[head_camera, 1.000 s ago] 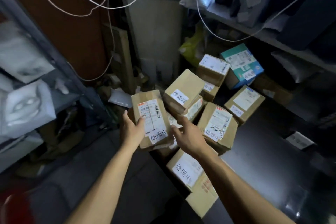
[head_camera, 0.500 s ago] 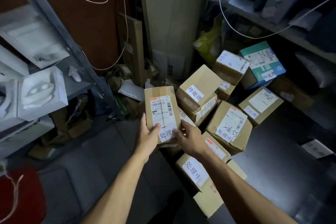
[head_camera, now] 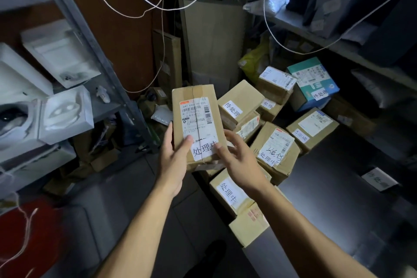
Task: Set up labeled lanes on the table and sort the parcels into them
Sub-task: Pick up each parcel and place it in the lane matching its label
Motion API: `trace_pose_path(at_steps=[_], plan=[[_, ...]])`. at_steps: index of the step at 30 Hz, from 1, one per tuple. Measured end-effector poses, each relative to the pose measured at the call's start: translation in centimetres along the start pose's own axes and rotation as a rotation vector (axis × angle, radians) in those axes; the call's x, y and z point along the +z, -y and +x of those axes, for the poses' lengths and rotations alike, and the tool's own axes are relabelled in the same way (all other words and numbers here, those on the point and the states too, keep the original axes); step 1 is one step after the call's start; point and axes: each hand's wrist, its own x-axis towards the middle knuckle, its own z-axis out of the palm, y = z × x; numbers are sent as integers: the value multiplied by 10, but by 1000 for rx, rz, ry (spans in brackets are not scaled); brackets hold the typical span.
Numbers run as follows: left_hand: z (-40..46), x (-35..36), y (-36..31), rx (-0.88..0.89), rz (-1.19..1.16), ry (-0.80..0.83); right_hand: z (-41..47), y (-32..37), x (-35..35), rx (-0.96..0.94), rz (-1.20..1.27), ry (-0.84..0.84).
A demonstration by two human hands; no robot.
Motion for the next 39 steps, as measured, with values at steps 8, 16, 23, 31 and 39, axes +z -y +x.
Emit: trace_pose_path(at_steps=[8, 16, 23, 31, 39], plan=[[-91, 94, -3, 59, -22, 267, -109, -6, -83, -33, 211, -181], [-200, 210, 17, 53, -13, 591, -247, -32, -174, -2, 179, -587], [-287, 279, 43, -21, 20, 816, -355, -56, -219, 21, 274, -845], [-321, 297, 66, -129, 81, 1012, -405, -77, -223, 91, 242, -975], [-295, 314, 68, -216, 144, 1067, -385, -85, -226, 123, 277, -1041]])
